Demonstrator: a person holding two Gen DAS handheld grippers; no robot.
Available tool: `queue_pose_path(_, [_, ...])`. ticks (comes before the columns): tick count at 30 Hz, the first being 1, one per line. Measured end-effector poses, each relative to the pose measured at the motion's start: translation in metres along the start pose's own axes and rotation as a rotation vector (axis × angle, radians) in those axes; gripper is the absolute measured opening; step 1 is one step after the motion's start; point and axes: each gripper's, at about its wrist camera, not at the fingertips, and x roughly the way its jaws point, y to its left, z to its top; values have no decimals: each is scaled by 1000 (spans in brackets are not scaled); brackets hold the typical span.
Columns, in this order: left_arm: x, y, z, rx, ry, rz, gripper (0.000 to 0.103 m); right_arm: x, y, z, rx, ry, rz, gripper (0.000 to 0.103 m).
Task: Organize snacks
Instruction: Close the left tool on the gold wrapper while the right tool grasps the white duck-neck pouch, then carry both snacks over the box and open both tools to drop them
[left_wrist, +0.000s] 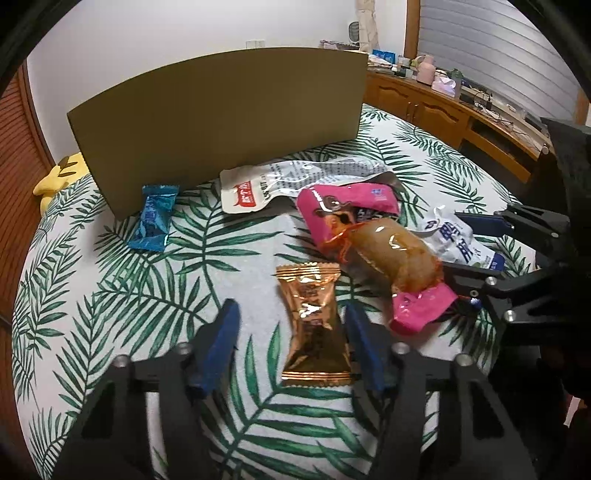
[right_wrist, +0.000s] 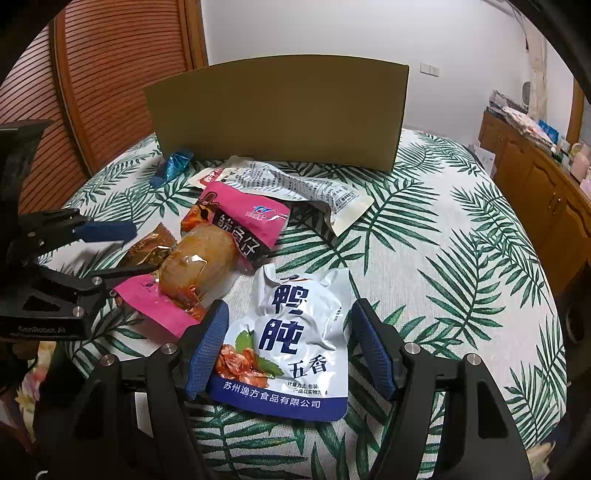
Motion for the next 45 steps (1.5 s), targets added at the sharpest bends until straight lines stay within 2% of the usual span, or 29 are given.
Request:
queue_pose_path(1, [-1, 0, 0, -1, -2, -1, 45, 1, 0, 0, -3, 2, -1, 71])
queue_pose_path(3, [-3, 1, 0, -12, -11, -2, 27, 1, 1, 1, -5, 5, -2, 71])
queue_pose_path(5, [-4, 3, -2, -25, -14, -17, 22, 0, 1, 0, -8, 5, -5, 70])
queue_pose_path(6, [-5, 4, -3, -32, -17, -25, 21, 0, 1, 0, -11, 3, -4, 64])
queue_pose_path(7, [-7, 5, -4, -38, -22, -29, 21, -1, 1, 0, -15, 1, 3, 63])
queue_pose_path(19, [-28, 23, -11, -122, -98, -23, 20, -6, -4, -3, -5, -15, 58, 62])
queue_pose_path(30, [-39, 36, -10, -167, -141, -11, 20, -24, -14, -1, 19, -58, 58, 62])
queue_pose_path(45, [-62, 62, 18, -188, -239, 23, 21, -45, -32, 41, 5, -149, 47, 62])
